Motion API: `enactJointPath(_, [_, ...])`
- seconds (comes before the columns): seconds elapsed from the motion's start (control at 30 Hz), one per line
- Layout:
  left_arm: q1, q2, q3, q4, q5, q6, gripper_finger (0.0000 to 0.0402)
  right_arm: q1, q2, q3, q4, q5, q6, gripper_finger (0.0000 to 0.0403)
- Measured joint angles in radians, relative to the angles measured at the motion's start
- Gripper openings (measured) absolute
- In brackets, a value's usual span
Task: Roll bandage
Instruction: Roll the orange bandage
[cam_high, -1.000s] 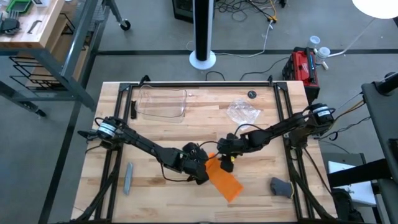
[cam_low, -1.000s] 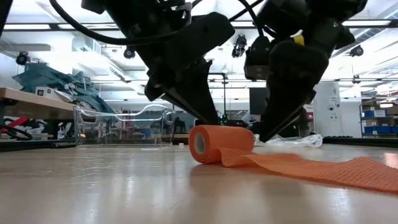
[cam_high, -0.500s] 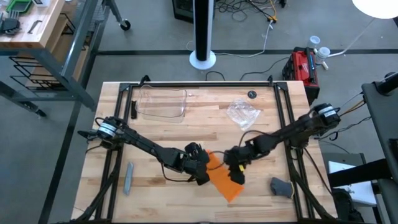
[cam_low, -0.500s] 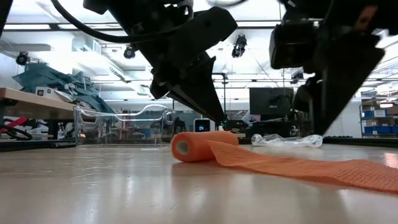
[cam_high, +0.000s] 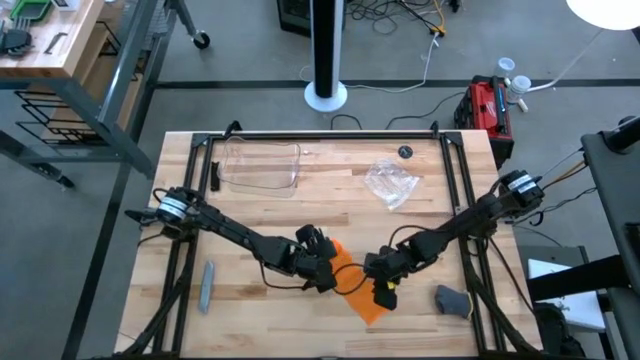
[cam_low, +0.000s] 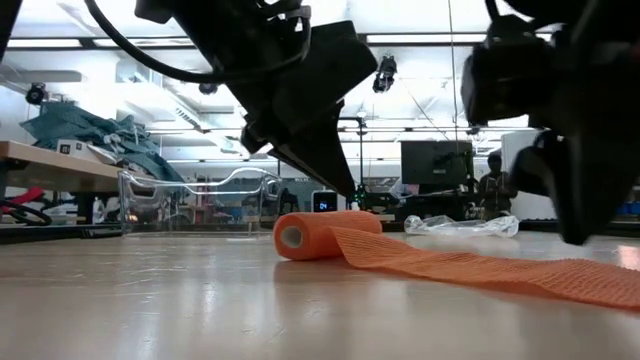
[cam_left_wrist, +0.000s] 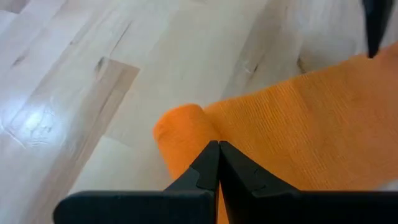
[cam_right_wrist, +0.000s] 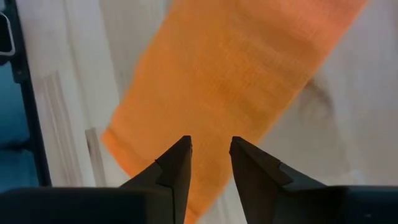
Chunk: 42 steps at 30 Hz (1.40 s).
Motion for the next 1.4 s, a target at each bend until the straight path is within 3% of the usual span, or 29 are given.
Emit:
enactJointPath(0.63, [0.001, 0.000, 0.000, -0.013, -0.008, 0.011, 0.0000, 0.118, 0.010, -0.016, -0.006, 0.030, 0.174, 0.0048])
enactJointPath(0.97, [0.001, 0.000, 0.000, -0.124, -0.049, 0.007, 0.0000, 0.168, 0.007, -0.054, -0.001, 0.087, 0.255, 0.0020])
enactJointPath(1.4, [0.001, 0.000, 0.000, -0.147, -0.067, 0.004, 0.0000, 0.190, 0.006, -0.055, -0.037, 0.078, 0.267, 0.0001])
